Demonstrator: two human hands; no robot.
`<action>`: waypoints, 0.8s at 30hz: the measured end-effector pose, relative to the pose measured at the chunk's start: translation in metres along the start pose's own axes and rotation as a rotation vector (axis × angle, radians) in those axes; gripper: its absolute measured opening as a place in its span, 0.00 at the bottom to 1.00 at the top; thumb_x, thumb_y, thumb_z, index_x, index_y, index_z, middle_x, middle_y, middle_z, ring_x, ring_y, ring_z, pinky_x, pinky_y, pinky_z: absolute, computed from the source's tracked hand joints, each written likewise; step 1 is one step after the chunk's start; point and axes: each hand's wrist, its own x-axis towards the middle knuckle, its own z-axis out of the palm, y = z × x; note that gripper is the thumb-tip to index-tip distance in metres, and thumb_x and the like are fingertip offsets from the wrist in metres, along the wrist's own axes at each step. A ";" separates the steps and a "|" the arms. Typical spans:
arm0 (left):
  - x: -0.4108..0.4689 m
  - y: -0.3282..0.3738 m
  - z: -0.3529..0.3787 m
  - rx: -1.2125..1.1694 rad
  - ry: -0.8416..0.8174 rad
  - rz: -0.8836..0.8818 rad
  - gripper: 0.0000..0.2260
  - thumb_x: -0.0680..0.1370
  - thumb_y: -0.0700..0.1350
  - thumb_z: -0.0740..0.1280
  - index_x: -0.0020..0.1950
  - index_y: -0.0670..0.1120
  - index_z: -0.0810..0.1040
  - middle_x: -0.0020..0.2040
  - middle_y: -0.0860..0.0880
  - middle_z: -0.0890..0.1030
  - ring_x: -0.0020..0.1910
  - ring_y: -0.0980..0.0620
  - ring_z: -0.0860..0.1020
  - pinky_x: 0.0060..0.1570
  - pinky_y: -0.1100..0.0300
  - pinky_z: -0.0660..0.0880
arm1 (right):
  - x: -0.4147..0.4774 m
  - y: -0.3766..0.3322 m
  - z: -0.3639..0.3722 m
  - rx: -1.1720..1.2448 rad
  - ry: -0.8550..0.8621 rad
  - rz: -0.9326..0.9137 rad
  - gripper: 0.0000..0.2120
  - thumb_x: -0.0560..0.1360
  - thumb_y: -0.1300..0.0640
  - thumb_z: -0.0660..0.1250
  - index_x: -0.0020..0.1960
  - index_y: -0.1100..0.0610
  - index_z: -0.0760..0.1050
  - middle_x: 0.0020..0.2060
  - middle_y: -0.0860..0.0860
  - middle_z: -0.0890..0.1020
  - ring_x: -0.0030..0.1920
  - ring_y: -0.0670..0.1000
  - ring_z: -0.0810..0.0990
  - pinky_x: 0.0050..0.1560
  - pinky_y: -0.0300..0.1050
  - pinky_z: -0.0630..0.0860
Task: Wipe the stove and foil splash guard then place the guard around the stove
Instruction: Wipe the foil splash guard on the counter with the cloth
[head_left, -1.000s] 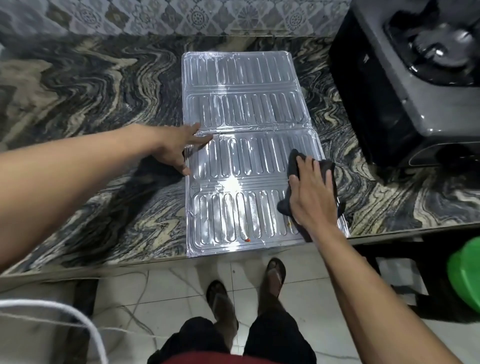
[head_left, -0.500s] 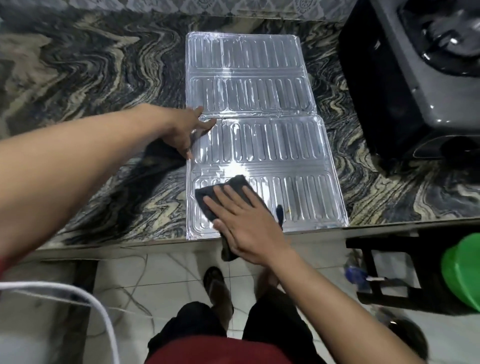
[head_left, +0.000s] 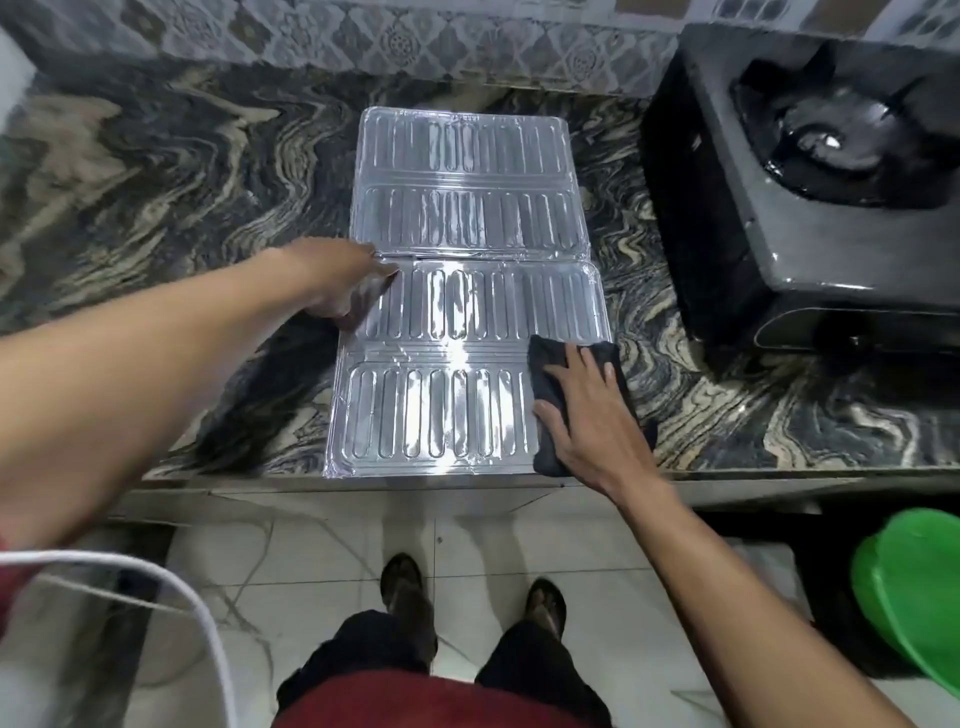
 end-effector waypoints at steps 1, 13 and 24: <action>-0.006 0.005 0.000 0.019 0.031 -0.012 0.37 0.74 0.34 0.63 0.79 0.57 0.58 0.81 0.49 0.57 0.74 0.42 0.66 0.66 0.47 0.72 | -0.007 0.000 -0.004 -0.027 0.014 -0.008 0.27 0.81 0.39 0.55 0.73 0.55 0.67 0.79 0.57 0.57 0.79 0.55 0.51 0.79 0.54 0.48; -0.044 0.113 -0.015 -0.339 0.296 0.038 0.31 0.75 0.45 0.73 0.76 0.56 0.67 0.72 0.49 0.74 0.70 0.45 0.72 0.68 0.46 0.70 | -0.016 0.005 -0.056 0.077 0.025 0.128 0.06 0.75 0.55 0.62 0.49 0.53 0.76 0.43 0.50 0.83 0.45 0.57 0.81 0.40 0.47 0.72; -0.078 0.216 -0.098 -0.798 0.446 0.252 0.05 0.71 0.46 0.75 0.45 0.49 0.82 0.38 0.52 0.82 0.39 0.53 0.78 0.44 0.52 0.77 | -0.013 0.050 -0.188 0.811 -0.034 -0.077 0.07 0.74 0.63 0.68 0.45 0.54 0.83 0.40 0.49 0.85 0.41 0.45 0.80 0.48 0.45 0.77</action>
